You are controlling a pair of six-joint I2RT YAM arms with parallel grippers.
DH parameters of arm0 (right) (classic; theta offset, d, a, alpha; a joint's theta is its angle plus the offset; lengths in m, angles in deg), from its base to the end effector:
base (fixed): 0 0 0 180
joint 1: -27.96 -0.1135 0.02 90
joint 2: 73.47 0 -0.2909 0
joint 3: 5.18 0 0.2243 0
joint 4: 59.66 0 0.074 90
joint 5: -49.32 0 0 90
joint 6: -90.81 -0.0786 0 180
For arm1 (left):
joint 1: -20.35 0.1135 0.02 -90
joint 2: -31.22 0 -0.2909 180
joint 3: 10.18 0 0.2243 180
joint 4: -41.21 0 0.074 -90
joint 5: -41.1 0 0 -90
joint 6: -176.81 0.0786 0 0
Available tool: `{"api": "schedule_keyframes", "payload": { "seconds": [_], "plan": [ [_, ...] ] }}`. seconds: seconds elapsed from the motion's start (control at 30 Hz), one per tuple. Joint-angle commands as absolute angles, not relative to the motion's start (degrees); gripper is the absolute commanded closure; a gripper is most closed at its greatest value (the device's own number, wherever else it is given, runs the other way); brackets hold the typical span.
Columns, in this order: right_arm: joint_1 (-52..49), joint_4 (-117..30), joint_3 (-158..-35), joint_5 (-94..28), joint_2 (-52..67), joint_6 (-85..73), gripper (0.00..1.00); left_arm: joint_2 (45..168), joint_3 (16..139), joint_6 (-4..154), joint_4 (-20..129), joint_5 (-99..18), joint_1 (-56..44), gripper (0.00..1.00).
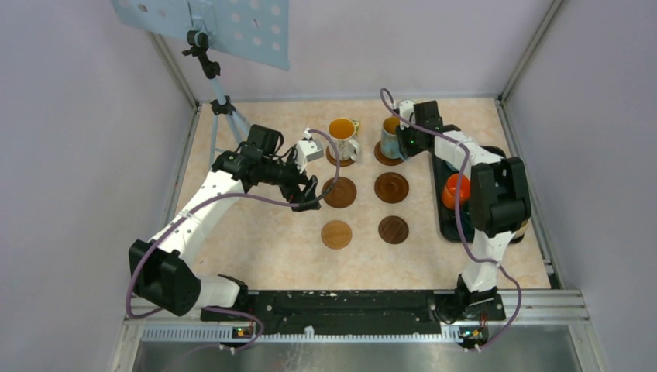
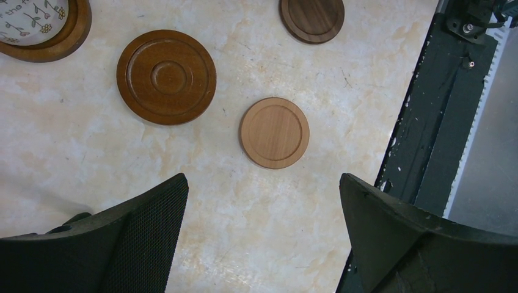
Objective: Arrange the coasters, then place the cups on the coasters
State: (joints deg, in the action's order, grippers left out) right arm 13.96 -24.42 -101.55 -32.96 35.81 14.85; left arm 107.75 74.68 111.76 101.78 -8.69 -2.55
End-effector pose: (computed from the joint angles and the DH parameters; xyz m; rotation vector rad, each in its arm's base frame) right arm 0.4205 0.1157 0.2248 -0.6433 2.3199 0.1621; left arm 0.2163 -0.1465 0.3229 1.2205 2.0265 -0.8447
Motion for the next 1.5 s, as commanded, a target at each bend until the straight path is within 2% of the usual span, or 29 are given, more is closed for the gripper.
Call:
{"api": "schedule_keyframes", "payload": {
  "seconds": [0.0,0.8,0.9,0.97,1.07,1.23,1.47],
  "plan": [
    [13.38,-33.07,-100.93,-30.84,31.98,13.8,1.0,107.6,75.69,112.56,101.82,-8.03,-2.37,0.01],
    [12.86,-32.11,-97.03,-29.79,31.01,17.14,0.99,107.94,76.66,112.83,102.39,-8.71,-2.36,0.01],
    [12.91,-30.81,-97.47,-29.79,31.08,17.55,0.87,107.94,76.71,112.9,102.59,-8.89,-2.41,0.01],
    [12.88,-30.24,-97.68,-29.7,31.04,17.6,0.75,107.93,76.87,112.97,102.72,-8.96,-2.41,0.01],
    [12.9,-29.4,-98.0,-29.85,30.88,17.73,0.65,107.81,76.84,112.88,102.78,-8.95,-2.36,0.01],
    [12.93,-27.99,-98.21,-30.66,29.77,18.36,0.49,107.46,76.76,112.92,102.96,-9.11,-2.31,0.01],
    [13.01,-23.59,-99.35,-29.53,25.5,18.64,0.34,107.03,76.56,112.85,102.97,-9.16,-2.35,0.01]
  ]
}}
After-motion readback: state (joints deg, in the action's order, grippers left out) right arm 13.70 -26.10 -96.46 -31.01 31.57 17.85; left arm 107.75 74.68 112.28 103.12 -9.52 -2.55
